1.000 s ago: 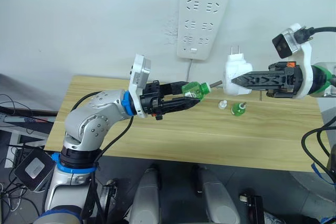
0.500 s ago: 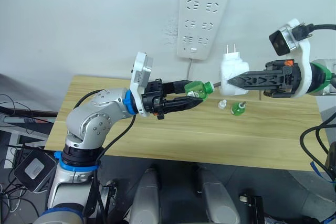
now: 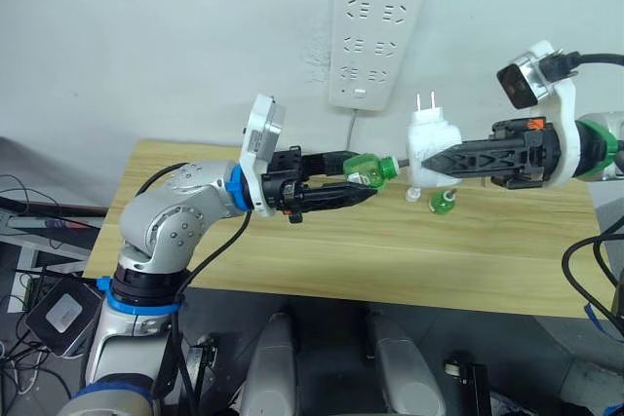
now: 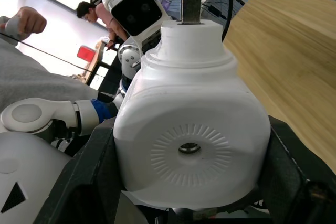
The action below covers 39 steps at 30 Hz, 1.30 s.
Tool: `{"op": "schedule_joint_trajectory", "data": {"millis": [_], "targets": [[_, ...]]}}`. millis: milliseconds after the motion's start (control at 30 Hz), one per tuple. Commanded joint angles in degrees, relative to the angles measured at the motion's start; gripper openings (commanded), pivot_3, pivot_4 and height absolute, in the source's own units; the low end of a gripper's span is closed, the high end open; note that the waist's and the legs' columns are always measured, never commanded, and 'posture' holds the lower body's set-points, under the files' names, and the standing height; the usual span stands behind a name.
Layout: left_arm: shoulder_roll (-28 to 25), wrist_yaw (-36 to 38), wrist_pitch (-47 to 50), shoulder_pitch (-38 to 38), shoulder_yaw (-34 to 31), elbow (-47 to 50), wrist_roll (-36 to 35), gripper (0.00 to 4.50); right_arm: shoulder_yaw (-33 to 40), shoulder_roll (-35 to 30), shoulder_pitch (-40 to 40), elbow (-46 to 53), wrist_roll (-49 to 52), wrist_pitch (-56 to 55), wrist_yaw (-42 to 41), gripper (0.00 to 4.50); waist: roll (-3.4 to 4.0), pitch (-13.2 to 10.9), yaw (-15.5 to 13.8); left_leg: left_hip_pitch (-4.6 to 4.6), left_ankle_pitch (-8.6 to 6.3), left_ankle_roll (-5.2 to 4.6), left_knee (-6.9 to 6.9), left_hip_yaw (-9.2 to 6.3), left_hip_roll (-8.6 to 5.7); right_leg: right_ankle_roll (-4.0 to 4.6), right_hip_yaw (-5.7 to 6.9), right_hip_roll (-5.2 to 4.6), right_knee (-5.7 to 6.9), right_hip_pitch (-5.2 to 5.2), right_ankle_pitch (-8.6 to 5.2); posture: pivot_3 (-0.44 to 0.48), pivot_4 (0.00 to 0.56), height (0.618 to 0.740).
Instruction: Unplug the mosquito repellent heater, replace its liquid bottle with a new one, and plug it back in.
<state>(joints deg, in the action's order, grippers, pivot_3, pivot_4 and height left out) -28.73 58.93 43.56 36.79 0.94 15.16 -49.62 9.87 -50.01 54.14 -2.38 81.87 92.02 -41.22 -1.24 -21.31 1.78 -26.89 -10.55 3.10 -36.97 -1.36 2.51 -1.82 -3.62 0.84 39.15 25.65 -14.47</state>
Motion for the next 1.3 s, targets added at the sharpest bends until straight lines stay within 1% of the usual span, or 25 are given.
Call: {"op": "schedule_joint_trajectory", "data": {"millis": [33, 200, 433, 667, 833, 1167, 1233, 1267, 1300], "targets": [[-0.1, 1.4, -0.1, 1.0, -0.2, 1.7, -1.3, 2.27, 0.4, -0.7, 0.5, 1.6, -0.5, 0.3, -1.4, 2.99, 0.0, 0.0, 0.0, 0.0, 0.0, 0.0, 0.0, 0.0, 0.0, 0.01, 0.0, 0.0, 0.01, 0.0, 0.0, -0.015, 0.296, 0.74], [0.4, 1.8, -0.6, 1.2, 0.7, 1.3, -0.4, 2.27, 0.0, 0.4, 1.1, 1.5, 0.0, 0.4, -1.5, 2.99, 0.0, 0.0, 0.0, 0.0, 0.0, 0.0, -0.02, -0.02, 0.01, 0.01, 0.02, 0.0, 0.04, 0.0, 0.01, -0.017, 0.298, 0.74], [1.4, 2.5, -2.1, 1.8, 2.3, 0.4, 1.6, 2.27, -1.8, 0.8, 1.6, 5.3, 0.1, 0.2, -2.2, 2.99, 0.0, 0.0, 0.0, 0.01, 0.0, 0.0, -0.06, -0.03, 0.0, 0.02, 0.02, 0.0, 0.13, 0.0, 0.01, -0.02, 0.299, 0.74], [2.6, 3.6, -2.3, 2.3, 2.9, 0.2, 2.5, 2.27, -2.2, 2.9, 2.8, 7.8, -0.9, -0.8, -0.5, 2.99, 0.0, 0.0, 0.1, 0.06, 0.01, 0.0, -0.12, -0.04, 0.0, 0.02, 0.02, 0.0, 0.37, 0.01, 0.01, -0.027, 0.3, 0.74], [2.7, 5.2, -2.4, 2.2, 3.8, 0.4, 3.2, 2.27, -2.6, 3.8, 4.8, 8.5, 2.2, 0.5, -0.8, 2.99, 0.0, 0.0, 0.1, 0.06, 0.02, -0.01, -0.2, -0.05, 0.0, 0.02, 0.02, 0.0, 0.45, 0.01, 0.01, -0.035, 0.301, 0.74], [3.4, 5.1, -3.0, 2.1, 4.0, -0.1, 4.4, 2.27, -3.5, 5.2, 5.1, 12.6, 3.0, -0.4, 0.3, 2.99, 0.0, 0.0, 0.1, 0.06, 0.03, -0.02, -0.25, -0.06, 0.0, 0.02, 0.03, 0.0, 0.52, 0.01, 0.01, -0.041, 0.301, 0.74], [3.5, 4.7, -3.2, 1.9, 3.8, -0.3, 4.8, 2.27, -3.3, 5.7, 5.2, 11.8, 3.3, -0.4, 1.4, 3.7, -0.02, 0.1, 0.1, 0.06, 0.03, -0.02, -0.27, -0.06, 0.0, 0.02, 0.03, 0.0, 0.55, 0.01, 0.01, -0.036, 0.303, 0.74], [3.5, 4.6, -3.4, 1.9, 3.7, -0.4, 4.9, 2.27, -3.2, 5.8, 5.2, 11.6, 3.3, -0.3, 1.6, 3.96, 0.0, 0.1, 0.1, 0.07, 0.03, -0.02, -0.28, -0.06, 0.0, 0.02, 0.03, 0.0, 0.55, 0.01, 0.01, -0.036, 0.303, 0.74], [3.6, 4.4, -3.5, 1.9, 3.5, -0.6, 5.1, 2.27, -3.1, 5.7, 5.0, 11.6, 3.1, -0.1, 1.8, 4.32, -0.01, 0.1, 0.1, 0.07, 0.03, -0.02, -0.29, -0.05, 0.0, 0.02, 0.02, 0.0, 0.58, 0.01, 0.01, -0.036, 0.304, 0.74]]}}
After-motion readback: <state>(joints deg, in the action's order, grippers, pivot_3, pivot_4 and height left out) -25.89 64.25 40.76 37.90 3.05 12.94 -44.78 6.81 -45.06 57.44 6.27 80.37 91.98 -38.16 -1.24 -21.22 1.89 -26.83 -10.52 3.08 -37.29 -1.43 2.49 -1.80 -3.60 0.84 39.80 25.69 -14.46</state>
